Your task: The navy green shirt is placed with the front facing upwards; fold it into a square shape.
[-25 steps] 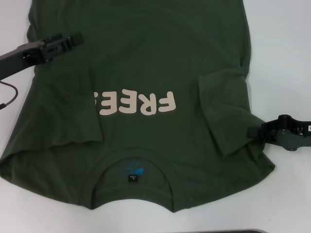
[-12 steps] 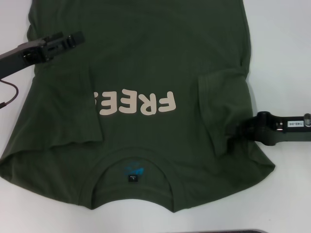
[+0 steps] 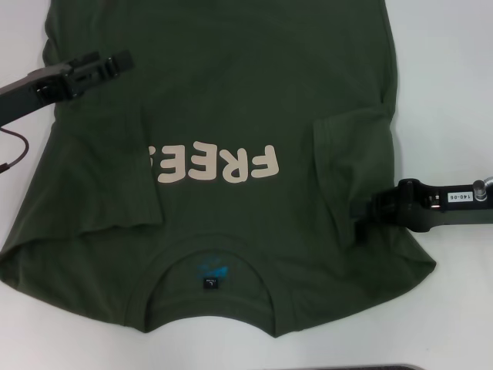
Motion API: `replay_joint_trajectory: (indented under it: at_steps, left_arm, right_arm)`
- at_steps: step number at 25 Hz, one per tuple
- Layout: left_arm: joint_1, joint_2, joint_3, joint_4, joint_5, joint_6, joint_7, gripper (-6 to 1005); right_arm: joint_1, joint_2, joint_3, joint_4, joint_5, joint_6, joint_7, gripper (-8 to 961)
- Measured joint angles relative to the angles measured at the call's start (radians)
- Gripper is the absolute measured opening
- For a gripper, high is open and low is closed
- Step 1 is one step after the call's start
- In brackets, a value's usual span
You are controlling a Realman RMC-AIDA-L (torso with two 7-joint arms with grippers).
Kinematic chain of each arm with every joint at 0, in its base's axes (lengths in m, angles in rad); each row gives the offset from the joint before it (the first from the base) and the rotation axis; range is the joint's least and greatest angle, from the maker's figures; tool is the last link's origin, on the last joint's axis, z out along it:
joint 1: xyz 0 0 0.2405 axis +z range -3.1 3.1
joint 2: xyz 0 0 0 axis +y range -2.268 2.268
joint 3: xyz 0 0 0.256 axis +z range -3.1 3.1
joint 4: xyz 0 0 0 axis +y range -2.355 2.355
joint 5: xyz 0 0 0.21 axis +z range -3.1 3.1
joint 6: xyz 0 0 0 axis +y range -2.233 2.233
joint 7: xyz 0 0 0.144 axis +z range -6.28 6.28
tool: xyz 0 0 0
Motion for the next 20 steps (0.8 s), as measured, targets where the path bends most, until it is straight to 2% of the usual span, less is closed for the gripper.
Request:
replay_joint_trajectory:
  at_steps: [8, 20]
  left_arm:
    - [-0.003, 0.0, 0.0, 0.0, 0.0, -0.001, 0.0, 905]
    - [-0.002, 0.0, 0.0, 0.0, -0.002, -0.001, 0.0, 905]
  right_arm:
    - [0.007, -0.003, 0.004, 0.001, 0.013, -0.023, -0.03, 24]
    - [0.016, 0.005, 0.003, 0.014, 0.029, -0.029, -0.087, 23]
